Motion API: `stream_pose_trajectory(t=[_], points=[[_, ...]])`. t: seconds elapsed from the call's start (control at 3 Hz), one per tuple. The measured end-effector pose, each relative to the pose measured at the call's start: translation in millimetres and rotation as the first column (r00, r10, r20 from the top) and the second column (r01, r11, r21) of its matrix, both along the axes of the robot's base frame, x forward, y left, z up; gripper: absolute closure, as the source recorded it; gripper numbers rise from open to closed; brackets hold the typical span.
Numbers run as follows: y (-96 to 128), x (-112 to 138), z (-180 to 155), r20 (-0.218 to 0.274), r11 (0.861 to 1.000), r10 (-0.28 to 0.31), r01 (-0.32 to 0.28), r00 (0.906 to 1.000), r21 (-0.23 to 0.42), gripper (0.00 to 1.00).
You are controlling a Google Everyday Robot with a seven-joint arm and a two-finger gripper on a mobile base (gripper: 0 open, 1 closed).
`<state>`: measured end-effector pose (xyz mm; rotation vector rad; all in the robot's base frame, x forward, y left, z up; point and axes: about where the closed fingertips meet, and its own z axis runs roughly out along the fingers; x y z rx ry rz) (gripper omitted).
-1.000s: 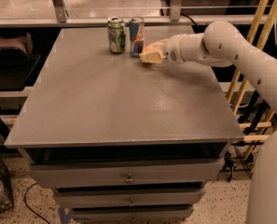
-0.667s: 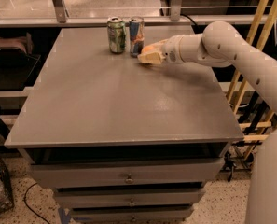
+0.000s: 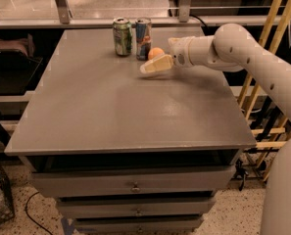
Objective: Move orange near redbull can
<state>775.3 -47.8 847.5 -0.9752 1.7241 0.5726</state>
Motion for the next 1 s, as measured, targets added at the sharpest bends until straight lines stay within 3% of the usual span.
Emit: stream_pose_trajectory(t=[0.33, 0.67, 1.0], points=[[-20.3, -6.8, 24.1, 0.045, 0.996, -0.003, -0.001, 0.9990, 0.085, 0.00], [-66.5, -25.2, 42.0, 0.076, 0.983, -0.010, -0.004, 0.9971, 0.185, 0.00], [-126.1, -47.7, 47.2, 0.081, 0.976, -0.067, 0.048, 0.9945, 0.214, 0.00]])
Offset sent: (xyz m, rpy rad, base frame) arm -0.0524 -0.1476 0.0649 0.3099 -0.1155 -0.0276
